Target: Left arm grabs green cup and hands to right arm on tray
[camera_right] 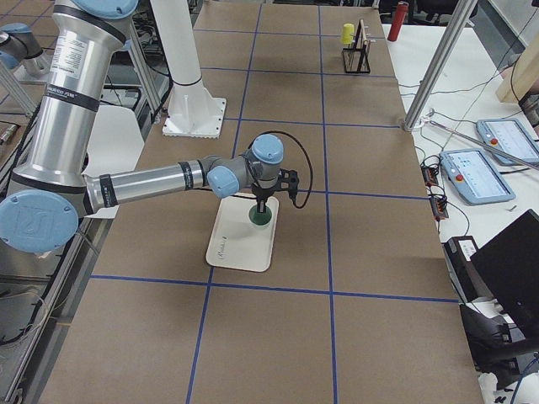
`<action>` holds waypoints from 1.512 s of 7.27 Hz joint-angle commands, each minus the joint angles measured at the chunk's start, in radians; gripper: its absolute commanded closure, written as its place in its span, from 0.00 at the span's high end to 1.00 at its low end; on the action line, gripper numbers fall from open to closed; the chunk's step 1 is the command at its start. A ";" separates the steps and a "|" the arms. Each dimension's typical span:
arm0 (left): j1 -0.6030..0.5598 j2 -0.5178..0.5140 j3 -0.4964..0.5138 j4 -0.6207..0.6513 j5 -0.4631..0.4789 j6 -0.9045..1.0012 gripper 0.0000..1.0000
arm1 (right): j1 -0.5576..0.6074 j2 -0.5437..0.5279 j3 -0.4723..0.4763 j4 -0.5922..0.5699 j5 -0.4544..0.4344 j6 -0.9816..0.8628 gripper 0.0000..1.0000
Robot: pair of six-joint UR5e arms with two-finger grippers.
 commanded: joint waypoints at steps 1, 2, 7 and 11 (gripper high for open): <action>-0.007 0.033 -0.014 -0.001 0.002 0.024 1.00 | -0.067 0.012 0.016 -0.074 -0.042 0.008 0.00; -0.007 0.033 -0.017 -0.001 0.002 0.024 1.00 | -0.082 0.016 0.013 -0.078 -0.045 0.009 0.00; -0.007 0.041 -0.029 0.001 -0.004 0.022 1.00 | -0.140 0.016 0.012 -0.078 -0.097 0.011 0.00; -0.005 0.046 -0.059 0.045 -0.009 0.022 1.00 | -0.168 0.017 0.001 -0.075 -0.100 0.011 0.62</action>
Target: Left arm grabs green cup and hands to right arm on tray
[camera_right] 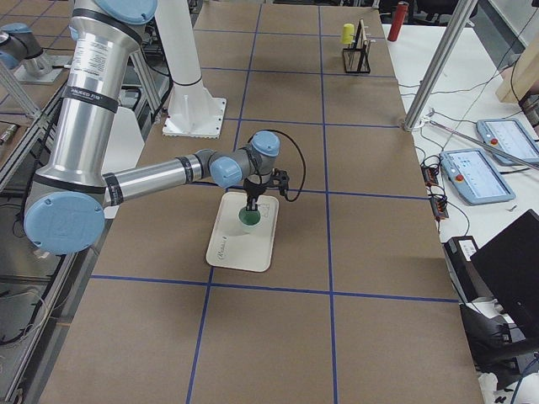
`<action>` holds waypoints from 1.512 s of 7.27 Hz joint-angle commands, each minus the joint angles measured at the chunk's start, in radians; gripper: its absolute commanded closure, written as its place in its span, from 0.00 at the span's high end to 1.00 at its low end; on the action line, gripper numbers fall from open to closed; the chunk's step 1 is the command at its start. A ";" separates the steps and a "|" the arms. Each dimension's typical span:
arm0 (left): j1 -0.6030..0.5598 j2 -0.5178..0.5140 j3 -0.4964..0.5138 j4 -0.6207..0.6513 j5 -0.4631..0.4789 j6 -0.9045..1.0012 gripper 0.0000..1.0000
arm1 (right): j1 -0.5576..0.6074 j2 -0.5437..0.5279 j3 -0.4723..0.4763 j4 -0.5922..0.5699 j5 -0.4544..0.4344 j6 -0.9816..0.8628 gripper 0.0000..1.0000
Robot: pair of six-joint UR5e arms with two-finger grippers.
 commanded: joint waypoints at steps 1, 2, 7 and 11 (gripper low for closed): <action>0.001 0.001 -0.006 0.010 0.000 0.000 1.00 | -0.005 0.001 -0.005 0.001 0.000 0.000 0.80; 0.001 -0.001 -0.006 0.011 0.000 0.000 1.00 | -0.003 0.001 0.004 0.004 0.002 0.000 0.99; 0.000 0.068 -0.003 0.016 0.024 0.284 1.00 | 0.352 0.007 0.124 0.004 0.063 -0.070 1.00; -0.090 0.207 0.009 0.199 0.095 0.872 1.00 | 0.556 0.035 -0.045 -0.003 0.084 -0.400 1.00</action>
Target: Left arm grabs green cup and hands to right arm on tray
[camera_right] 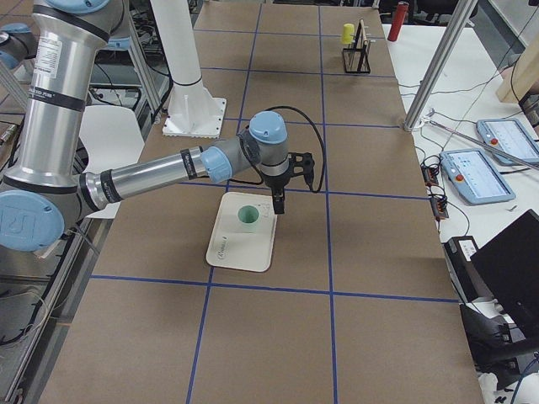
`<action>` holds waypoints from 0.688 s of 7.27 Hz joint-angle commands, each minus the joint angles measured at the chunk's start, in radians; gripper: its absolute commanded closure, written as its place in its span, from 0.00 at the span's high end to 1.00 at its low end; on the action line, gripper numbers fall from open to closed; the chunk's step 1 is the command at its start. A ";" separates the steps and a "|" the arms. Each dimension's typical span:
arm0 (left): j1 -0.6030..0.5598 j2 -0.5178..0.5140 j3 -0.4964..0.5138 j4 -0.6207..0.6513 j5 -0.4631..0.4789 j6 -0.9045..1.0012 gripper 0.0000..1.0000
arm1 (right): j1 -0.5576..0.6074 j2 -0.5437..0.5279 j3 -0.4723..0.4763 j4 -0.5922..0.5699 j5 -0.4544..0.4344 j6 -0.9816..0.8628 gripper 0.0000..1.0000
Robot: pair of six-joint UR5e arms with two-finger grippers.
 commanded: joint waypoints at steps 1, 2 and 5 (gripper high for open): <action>-0.045 0.038 0.005 0.187 -0.002 0.297 1.00 | 0.075 0.031 -0.092 -0.001 0.002 -0.113 1.00; -0.056 0.032 0.004 0.304 -0.025 0.372 1.00 | 0.089 0.048 -0.132 -0.001 0.002 -0.142 1.00; -0.072 0.059 0.019 0.358 -0.128 0.394 1.00 | 0.091 0.057 -0.151 -0.038 -0.007 -0.147 1.00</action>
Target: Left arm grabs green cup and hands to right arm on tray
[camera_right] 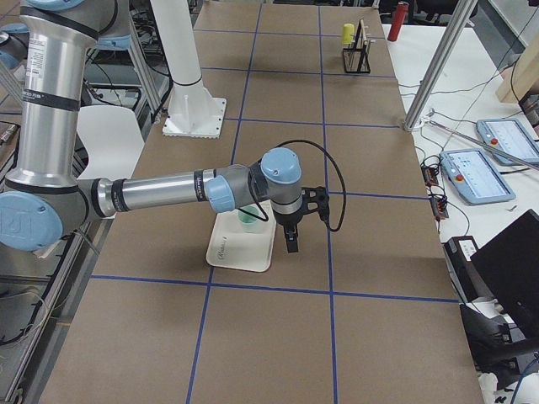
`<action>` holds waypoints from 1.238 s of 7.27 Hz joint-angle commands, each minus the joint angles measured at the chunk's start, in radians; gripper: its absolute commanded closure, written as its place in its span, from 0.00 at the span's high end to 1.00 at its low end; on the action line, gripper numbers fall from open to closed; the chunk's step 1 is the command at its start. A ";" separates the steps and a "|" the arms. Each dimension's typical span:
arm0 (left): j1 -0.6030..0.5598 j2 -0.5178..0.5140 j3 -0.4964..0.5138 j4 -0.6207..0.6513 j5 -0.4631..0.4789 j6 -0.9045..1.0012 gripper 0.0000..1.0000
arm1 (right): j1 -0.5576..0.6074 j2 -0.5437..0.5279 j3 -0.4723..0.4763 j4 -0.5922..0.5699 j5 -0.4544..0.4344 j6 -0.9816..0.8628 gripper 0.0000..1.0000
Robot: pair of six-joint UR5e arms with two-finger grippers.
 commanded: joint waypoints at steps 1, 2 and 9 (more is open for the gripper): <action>-0.006 0.048 -0.003 0.015 -0.086 0.007 1.00 | 0.014 0.036 -0.005 -0.073 0.002 -0.004 1.00; -0.006 0.063 -0.005 0.015 -0.088 0.006 1.00 | 0.016 0.047 0.006 -0.109 0.003 -0.003 1.00; -0.004 0.079 -0.008 0.010 -0.078 -0.003 1.00 | 0.014 0.056 0.006 -0.115 -0.011 -0.003 1.00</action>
